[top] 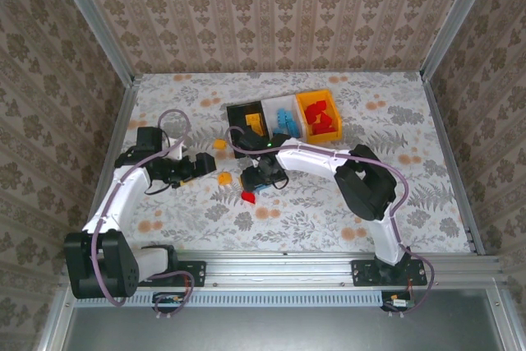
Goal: Sort the legos into containers by color
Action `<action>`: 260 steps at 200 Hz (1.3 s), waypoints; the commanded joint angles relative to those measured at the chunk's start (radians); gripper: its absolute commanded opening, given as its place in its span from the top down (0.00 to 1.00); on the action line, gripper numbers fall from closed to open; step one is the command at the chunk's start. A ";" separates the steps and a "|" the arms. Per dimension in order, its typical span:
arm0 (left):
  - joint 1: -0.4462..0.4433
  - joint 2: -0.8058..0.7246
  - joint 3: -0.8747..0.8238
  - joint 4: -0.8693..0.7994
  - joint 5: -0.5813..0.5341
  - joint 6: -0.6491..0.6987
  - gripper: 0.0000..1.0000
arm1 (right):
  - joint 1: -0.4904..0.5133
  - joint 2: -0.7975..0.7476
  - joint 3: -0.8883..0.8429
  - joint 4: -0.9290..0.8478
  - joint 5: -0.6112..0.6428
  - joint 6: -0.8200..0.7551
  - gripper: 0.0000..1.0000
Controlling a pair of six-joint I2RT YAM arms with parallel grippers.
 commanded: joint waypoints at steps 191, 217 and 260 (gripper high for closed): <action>-0.006 -0.006 -0.022 0.064 0.118 0.020 0.00 | -0.059 -0.100 -0.108 0.007 0.098 0.016 0.45; -0.017 -0.015 -0.024 0.081 0.143 0.017 0.00 | -0.094 -0.172 -0.109 -0.007 0.096 0.007 0.45; -0.038 -0.021 -0.026 0.086 0.150 0.018 0.00 | -0.204 -0.270 -0.053 -0.029 0.051 -0.023 0.44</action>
